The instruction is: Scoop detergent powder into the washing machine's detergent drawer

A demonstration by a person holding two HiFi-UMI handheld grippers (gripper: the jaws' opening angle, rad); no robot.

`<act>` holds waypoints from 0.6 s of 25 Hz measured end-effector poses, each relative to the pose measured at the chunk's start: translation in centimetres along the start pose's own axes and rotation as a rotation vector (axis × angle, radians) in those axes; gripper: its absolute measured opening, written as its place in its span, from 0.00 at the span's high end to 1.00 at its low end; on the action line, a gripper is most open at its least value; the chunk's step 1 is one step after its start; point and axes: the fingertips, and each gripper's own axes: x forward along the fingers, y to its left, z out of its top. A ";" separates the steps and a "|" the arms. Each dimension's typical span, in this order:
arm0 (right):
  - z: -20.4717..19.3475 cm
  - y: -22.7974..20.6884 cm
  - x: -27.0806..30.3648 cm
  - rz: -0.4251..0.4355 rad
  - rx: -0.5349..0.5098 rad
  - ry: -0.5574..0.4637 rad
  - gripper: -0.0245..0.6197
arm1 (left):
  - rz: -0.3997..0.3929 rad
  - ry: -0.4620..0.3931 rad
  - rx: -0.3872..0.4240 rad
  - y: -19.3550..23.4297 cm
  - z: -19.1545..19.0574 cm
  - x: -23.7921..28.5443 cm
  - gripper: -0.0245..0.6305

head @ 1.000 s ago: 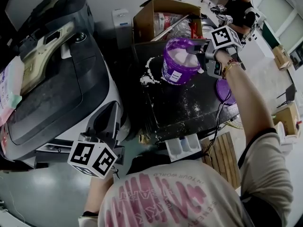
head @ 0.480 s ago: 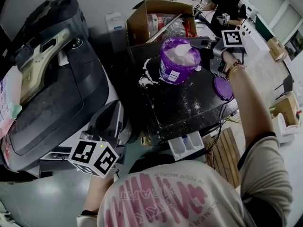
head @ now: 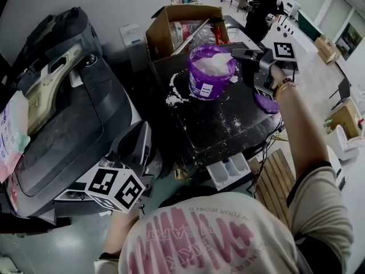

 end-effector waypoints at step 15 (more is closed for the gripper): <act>-6.7 -0.6 -5.9 0.134 0.133 -0.086 0.96 | -0.110 0.072 -0.027 -3.1 -3.5 3.9 0.96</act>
